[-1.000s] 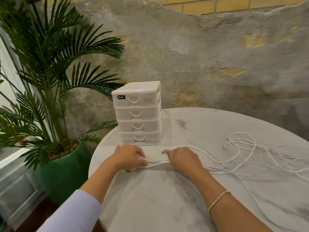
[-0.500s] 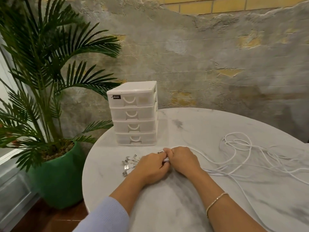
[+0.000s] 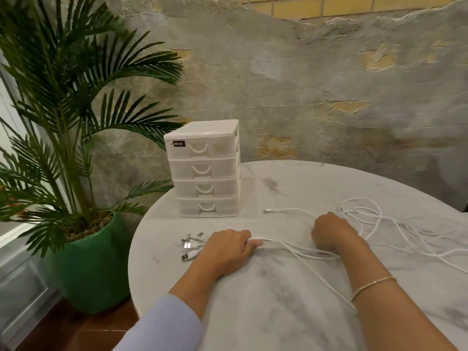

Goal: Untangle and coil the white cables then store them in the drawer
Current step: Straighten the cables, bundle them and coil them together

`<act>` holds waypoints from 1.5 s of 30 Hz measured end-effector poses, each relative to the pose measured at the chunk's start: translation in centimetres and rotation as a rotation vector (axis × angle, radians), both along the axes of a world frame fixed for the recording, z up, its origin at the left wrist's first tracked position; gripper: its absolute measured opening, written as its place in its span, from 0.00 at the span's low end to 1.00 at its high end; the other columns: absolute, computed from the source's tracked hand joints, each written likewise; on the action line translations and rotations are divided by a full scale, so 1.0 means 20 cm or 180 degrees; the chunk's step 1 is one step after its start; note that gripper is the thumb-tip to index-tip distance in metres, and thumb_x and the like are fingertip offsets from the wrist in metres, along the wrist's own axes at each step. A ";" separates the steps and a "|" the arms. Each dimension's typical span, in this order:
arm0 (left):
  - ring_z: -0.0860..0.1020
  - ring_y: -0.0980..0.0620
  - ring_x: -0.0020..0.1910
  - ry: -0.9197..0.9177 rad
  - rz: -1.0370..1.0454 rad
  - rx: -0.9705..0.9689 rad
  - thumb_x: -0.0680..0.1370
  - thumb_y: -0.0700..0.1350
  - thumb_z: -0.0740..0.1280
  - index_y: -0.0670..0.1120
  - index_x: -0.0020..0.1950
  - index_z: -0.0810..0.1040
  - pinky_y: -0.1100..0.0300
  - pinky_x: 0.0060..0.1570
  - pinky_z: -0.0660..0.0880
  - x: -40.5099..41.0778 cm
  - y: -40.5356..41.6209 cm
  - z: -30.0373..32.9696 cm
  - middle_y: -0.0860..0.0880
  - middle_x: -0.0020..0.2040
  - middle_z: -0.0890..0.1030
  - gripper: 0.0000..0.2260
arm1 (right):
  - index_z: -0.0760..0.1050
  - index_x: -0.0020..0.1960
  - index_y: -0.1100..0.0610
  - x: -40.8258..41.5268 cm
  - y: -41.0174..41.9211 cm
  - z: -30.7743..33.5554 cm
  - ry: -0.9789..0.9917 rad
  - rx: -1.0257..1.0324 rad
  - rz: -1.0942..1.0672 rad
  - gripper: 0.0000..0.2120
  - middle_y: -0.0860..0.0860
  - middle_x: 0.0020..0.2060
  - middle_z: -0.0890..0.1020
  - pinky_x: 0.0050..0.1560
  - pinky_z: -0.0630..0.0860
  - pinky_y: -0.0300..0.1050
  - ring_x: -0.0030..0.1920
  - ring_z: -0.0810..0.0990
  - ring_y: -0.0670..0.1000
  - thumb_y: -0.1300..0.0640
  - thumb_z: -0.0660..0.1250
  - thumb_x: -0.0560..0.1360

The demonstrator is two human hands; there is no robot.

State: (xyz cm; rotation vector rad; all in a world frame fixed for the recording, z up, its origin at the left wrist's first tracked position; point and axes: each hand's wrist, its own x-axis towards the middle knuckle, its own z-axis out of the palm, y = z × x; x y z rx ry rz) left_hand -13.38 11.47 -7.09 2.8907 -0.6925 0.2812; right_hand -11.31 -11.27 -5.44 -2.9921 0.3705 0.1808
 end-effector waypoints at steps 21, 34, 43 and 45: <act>0.75 0.42 0.51 -0.0004 0.0198 -0.0019 0.82 0.58 0.49 0.45 0.47 0.71 0.56 0.41 0.62 0.01 -0.01 0.00 0.43 0.49 0.80 0.19 | 0.73 0.60 0.58 -0.07 0.07 0.14 -0.0612 0.0218 -0.0668 0.15 0.56 0.61 0.76 0.58 0.70 0.48 0.62 0.73 0.58 0.52 0.61 0.77; 0.76 0.42 0.47 0.0245 0.0265 -0.1103 0.82 0.53 0.52 0.48 0.47 0.70 0.53 0.42 0.66 0.02 0.09 0.03 0.47 0.41 0.78 0.12 | 0.76 0.59 0.57 -0.19 0.47 0.09 -0.0373 0.1507 0.1367 0.22 0.49 0.51 0.80 0.52 0.71 0.41 0.51 0.77 0.50 0.47 0.48 0.82; 0.75 0.44 0.43 0.0418 0.0691 -0.1126 0.79 0.61 0.56 0.49 0.29 0.64 0.56 0.40 0.67 0.05 0.11 0.04 0.46 0.35 0.75 0.23 | 0.79 0.44 0.50 -0.11 0.41 0.07 -0.0101 0.1121 0.1523 0.10 0.47 0.43 0.78 0.44 0.70 0.37 0.44 0.73 0.46 0.47 0.62 0.77; 0.73 0.46 0.39 0.0483 0.0639 -0.1181 0.78 0.60 0.57 0.49 0.28 0.63 0.57 0.38 0.65 0.05 0.10 0.04 0.50 0.31 0.71 0.23 | 0.78 0.46 0.51 -0.09 0.38 0.03 -0.0374 0.0997 0.1165 0.09 0.48 0.47 0.78 0.48 0.71 0.44 0.49 0.75 0.49 0.47 0.62 0.76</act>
